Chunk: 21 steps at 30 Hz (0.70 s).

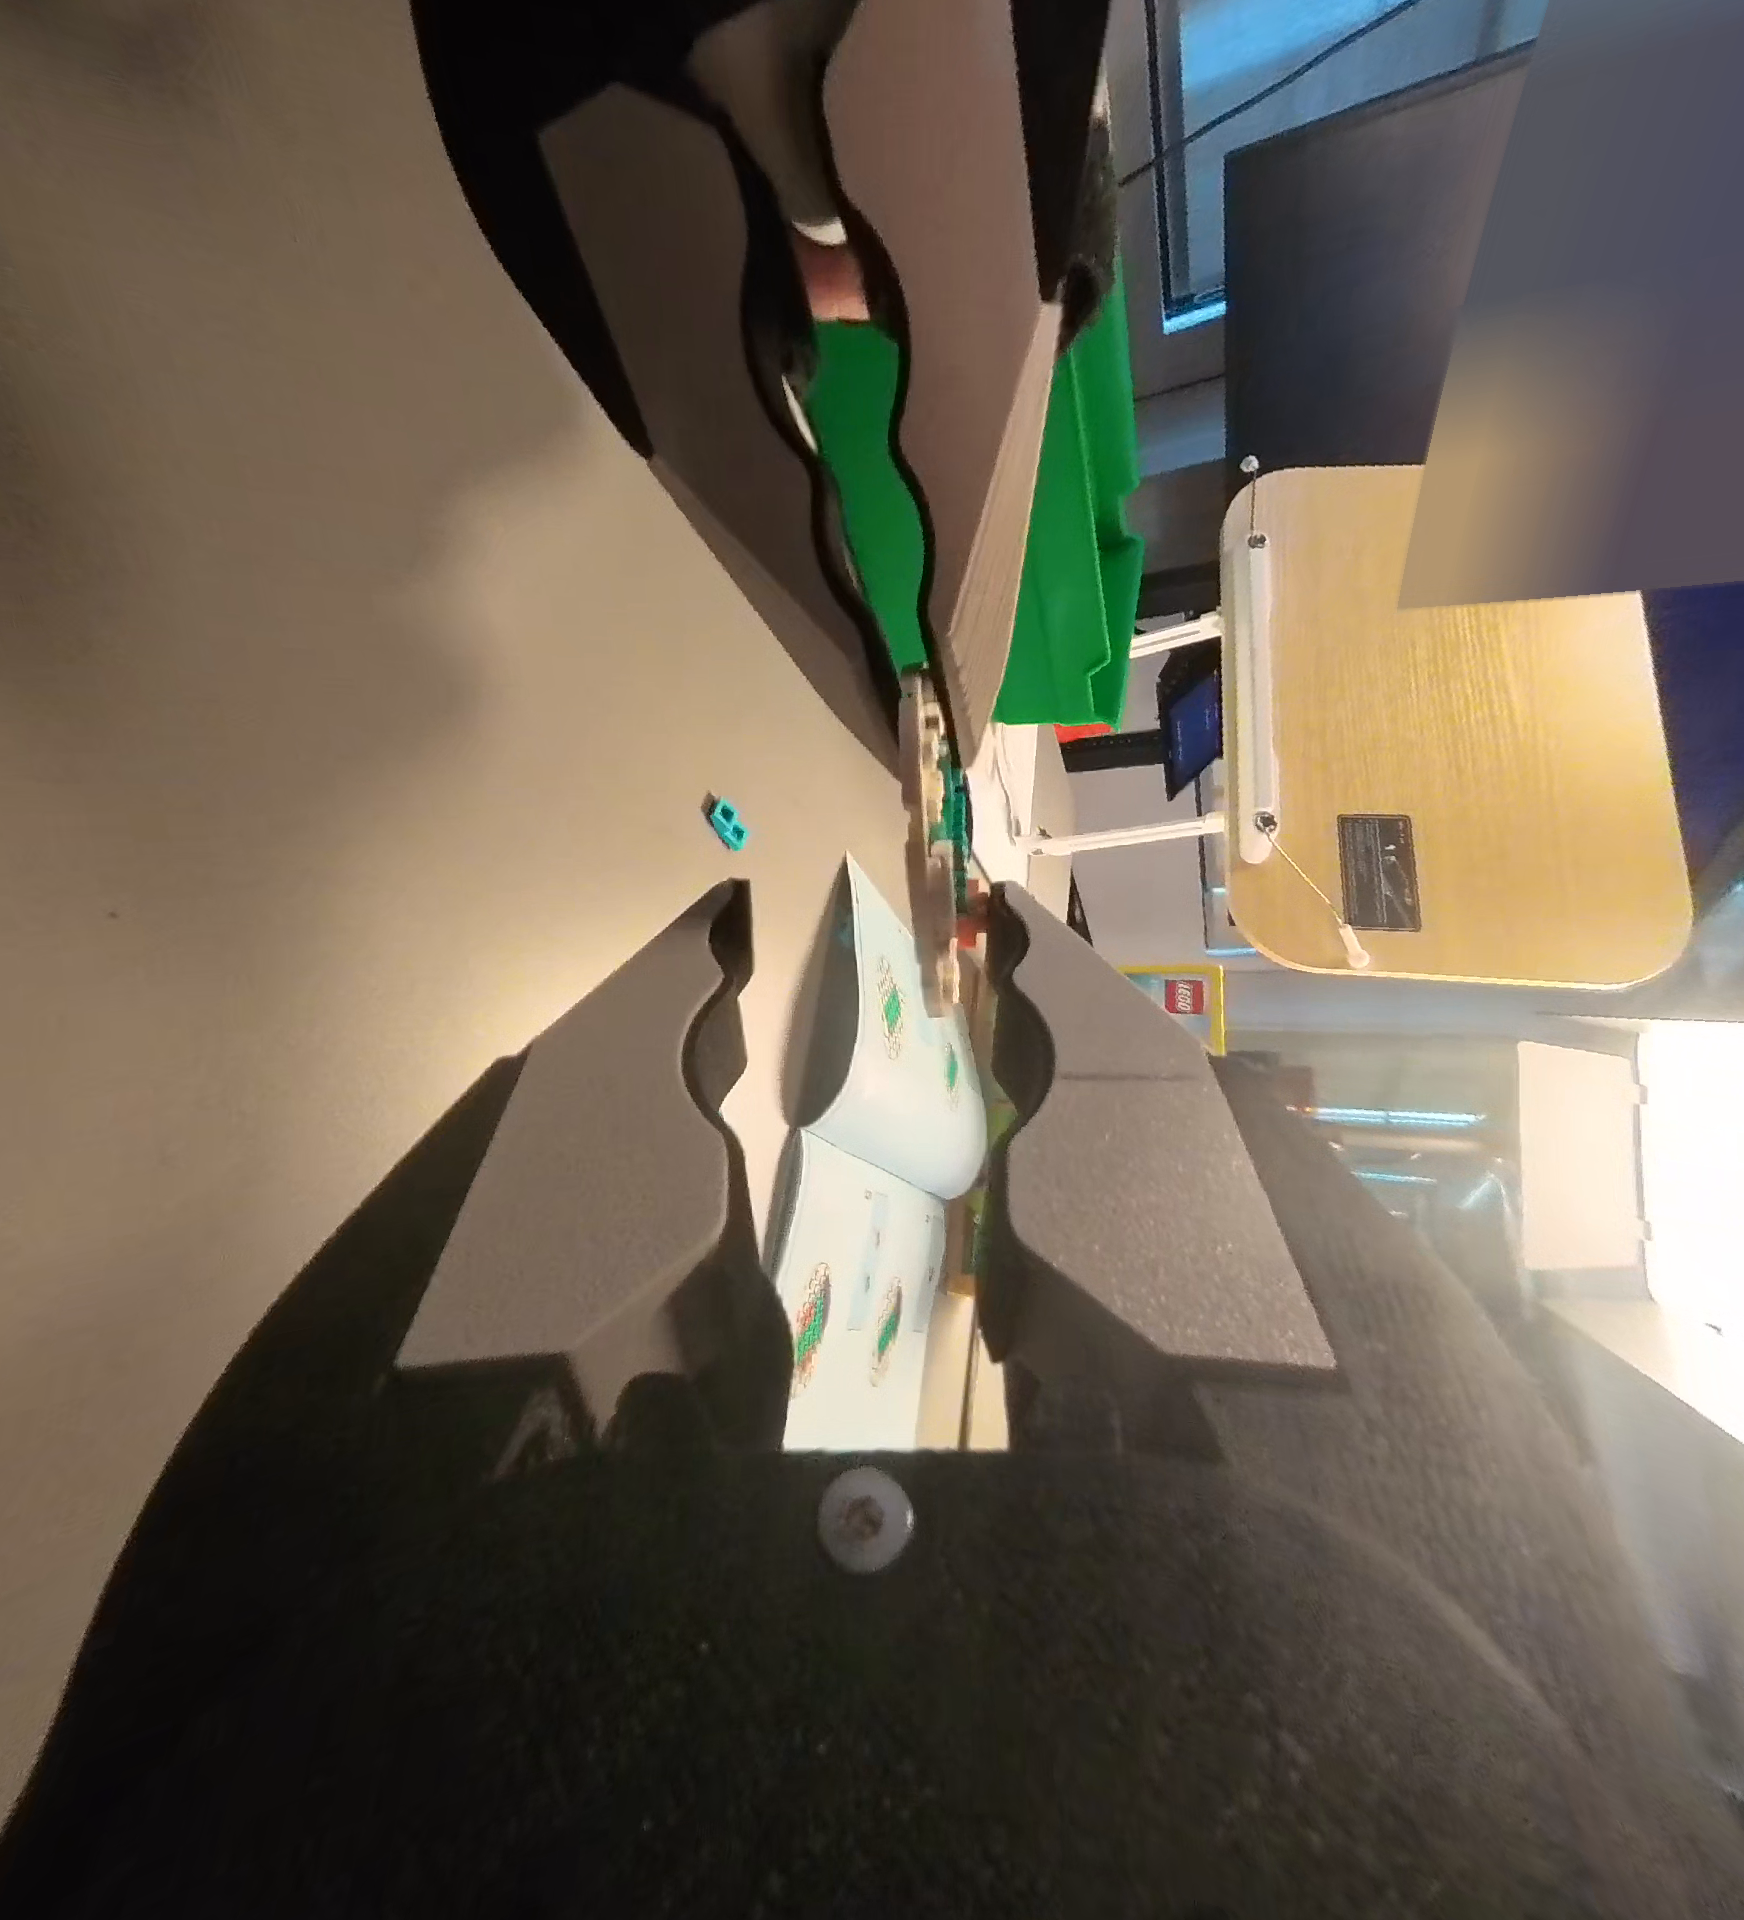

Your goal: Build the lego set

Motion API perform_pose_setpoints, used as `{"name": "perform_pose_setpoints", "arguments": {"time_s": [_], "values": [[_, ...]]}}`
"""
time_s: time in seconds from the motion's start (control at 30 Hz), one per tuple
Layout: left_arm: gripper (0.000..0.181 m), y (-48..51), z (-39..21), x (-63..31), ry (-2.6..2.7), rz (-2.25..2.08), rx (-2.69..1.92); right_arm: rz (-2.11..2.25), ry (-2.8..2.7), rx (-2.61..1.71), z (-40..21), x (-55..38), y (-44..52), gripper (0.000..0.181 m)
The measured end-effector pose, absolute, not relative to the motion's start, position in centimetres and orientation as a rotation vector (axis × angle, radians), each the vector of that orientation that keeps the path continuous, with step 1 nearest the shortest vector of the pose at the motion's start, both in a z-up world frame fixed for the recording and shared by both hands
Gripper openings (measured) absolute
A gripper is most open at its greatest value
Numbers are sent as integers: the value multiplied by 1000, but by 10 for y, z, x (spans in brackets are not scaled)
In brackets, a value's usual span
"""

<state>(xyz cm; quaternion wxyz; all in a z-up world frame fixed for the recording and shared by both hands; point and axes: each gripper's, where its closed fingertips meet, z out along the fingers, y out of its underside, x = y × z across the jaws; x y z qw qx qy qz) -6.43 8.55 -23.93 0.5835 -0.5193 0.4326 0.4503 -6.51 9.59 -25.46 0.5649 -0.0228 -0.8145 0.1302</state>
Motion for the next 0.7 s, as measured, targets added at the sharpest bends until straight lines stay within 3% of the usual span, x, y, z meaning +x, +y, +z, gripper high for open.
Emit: {"name": "perform_pose_setpoints", "arguments": {"time_s": [0.33, 0.47, 0.7], "values": [[6, 85, -239, -64, 1007, 1041, -1219, 257, -1887, -37, -252, -66, 99, 34], [6, 85, -242, -61, 1020, 1025, -1223, 226, -1844, -14, -245, -67, 101, 9], [5, 85, -244, -60, 1030, 1010, -1239, 188, -1877, 9, -248, -67, 102, 6]]}}
